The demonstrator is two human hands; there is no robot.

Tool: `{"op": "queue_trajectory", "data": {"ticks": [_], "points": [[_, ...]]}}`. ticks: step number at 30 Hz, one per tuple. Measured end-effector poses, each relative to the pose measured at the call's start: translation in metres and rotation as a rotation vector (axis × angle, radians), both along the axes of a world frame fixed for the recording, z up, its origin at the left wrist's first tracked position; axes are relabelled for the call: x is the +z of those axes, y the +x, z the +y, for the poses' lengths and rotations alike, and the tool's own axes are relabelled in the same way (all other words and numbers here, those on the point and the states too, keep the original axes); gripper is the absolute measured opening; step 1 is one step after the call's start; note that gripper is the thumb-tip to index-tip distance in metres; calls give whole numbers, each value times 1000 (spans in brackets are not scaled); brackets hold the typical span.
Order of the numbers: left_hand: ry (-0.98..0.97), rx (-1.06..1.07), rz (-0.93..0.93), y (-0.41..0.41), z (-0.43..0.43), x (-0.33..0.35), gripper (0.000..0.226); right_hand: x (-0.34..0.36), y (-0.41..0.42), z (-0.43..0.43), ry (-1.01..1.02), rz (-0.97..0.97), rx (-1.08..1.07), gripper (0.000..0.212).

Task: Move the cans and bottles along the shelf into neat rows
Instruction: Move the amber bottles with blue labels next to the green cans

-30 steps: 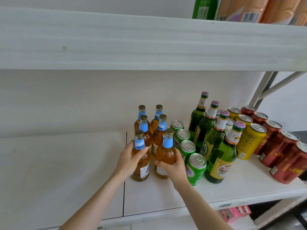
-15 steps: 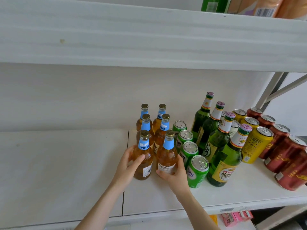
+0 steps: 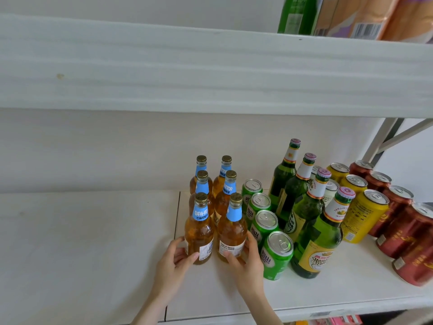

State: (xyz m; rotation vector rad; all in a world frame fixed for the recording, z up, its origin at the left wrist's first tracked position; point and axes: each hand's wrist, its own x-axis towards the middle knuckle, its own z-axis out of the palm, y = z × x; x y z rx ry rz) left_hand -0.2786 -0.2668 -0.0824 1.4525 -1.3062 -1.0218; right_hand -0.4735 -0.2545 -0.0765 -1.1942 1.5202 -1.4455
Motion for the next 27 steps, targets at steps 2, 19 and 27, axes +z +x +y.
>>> {"op": "queue_trajectory", "data": {"ticks": [2,19,27], "points": [[0,10,-2,-3,-2,-1,46,0,0,-3,3,4,7,73],[18,61,-55,-15,-5,-1,54,2,-5,-8,59,80,57,74],[-23,37,-196,-17,1,11,57,15,-6,-4,96,234,62,72]]}}
